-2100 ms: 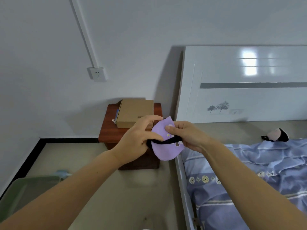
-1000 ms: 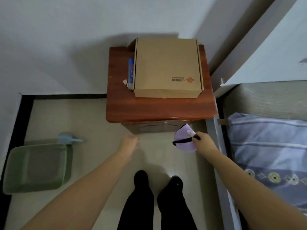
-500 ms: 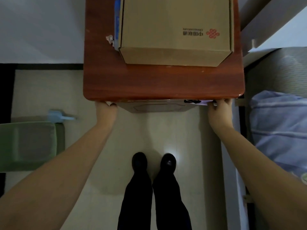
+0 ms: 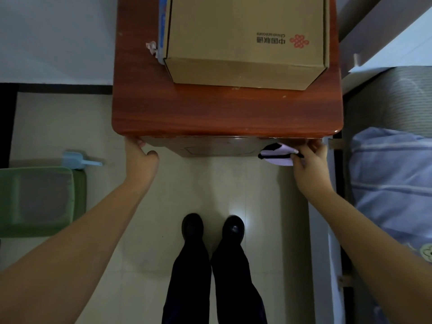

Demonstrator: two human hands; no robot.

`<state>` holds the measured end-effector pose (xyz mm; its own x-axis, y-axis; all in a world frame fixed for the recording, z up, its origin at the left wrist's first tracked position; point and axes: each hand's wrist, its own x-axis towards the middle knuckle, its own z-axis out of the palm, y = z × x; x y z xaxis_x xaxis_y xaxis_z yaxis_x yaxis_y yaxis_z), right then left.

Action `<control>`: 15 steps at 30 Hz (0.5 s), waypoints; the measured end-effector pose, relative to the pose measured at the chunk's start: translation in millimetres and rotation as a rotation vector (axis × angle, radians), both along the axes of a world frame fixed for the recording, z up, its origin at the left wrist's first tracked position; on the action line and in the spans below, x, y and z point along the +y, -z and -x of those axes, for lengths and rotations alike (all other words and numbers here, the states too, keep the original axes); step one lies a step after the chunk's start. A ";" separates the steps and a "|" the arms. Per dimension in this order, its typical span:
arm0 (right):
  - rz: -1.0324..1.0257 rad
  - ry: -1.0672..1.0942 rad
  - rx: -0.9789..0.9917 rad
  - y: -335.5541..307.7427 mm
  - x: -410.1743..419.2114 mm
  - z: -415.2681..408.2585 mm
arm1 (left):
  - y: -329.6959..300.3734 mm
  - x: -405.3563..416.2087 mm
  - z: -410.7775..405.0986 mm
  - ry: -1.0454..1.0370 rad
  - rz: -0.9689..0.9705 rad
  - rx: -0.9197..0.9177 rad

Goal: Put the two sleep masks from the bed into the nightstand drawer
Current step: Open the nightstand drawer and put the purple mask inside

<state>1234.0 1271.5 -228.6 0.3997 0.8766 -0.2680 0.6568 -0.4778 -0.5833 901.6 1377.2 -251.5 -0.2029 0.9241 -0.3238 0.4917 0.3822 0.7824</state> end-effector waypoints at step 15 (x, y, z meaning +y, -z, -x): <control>0.056 -0.115 -0.063 15.3 -59.8 -7.0 | -4.6 -50.5 32.2 0.137 0.072 0.165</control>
<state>1241.0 1211.7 -243.9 0.3149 0.9021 -0.2949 0.7438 -0.4276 -0.5137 869.5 1326.6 -246.9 -0.1332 0.9222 -0.3631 0.6616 0.3555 0.6602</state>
